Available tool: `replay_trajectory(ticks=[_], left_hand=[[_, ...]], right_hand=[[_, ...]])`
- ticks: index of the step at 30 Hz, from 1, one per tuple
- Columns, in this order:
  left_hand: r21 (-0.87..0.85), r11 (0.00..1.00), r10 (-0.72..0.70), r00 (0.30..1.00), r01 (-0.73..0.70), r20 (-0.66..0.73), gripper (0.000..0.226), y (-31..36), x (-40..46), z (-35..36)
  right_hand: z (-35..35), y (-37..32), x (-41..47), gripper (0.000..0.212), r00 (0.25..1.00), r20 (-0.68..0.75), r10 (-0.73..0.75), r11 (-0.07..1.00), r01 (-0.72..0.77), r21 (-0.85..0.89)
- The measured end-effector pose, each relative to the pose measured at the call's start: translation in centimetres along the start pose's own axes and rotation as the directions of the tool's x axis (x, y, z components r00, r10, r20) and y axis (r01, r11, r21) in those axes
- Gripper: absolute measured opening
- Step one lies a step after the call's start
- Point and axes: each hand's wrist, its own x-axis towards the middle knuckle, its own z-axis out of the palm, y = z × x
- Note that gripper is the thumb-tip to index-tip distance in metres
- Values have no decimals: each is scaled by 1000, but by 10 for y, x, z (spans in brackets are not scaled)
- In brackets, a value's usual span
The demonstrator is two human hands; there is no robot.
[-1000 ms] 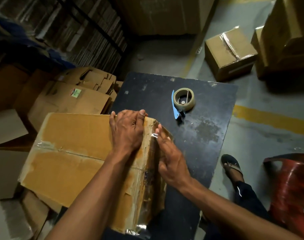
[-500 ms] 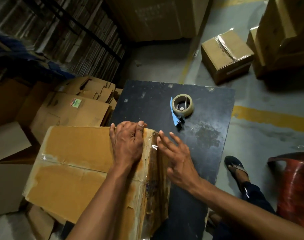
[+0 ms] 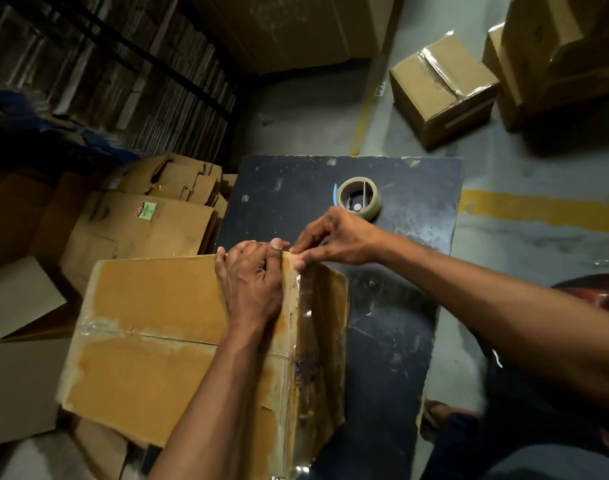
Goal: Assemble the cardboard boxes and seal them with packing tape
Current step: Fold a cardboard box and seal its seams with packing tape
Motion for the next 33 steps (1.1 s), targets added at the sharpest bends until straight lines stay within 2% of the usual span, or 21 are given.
replay_trajectory(ticks=[8,12,14,17,18,20,23,27,30,33], left_hand=[[-26,1000,15,1000,-14,22,62,-3,-1,-1],[-46,999,12,1000,-11,16,61,-2,-3,-2],[-55,998,16,1000,-15,13,61,-1,-3,-2],[-49,999,16,1000,-16,12,60,-2,-2,-2],[-45,999,16,1000,-16,12,60,-2,-2,-2],[-41,999,13,1000,-12,21,59,-3,-1,-1],[-49,999,-3,1000,4,13,59,-3,-2,0],[-33,999,5,1000,-5,18,62,-2,-1,0],[-39,999,16,1000,-15,18,58,-3,-3,-2],[-34,999,25,1000,-24,10,58,-2,-3,-3]], right_hand=[[-6,22,4,23,996,41,-79,994,82,-72],[-6,47,-3,18,998,49,-48,976,57,-209],[-10,63,-9,29,998,60,17,965,-1,-261],[-12,61,-17,68,999,-29,15,992,-19,-122],[-8,53,-15,70,998,-55,-25,998,21,-66],[4,36,-8,62,994,-57,-89,996,88,-25],[25,39,0,56,981,-75,-177,965,158,-209],[23,62,-7,82,977,-96,-189,874,123,-470],[19,59,-14,107,973,-87,-213,848,139,-511],[35,48,-16,108,968,-81,-239,857,171,-487]])
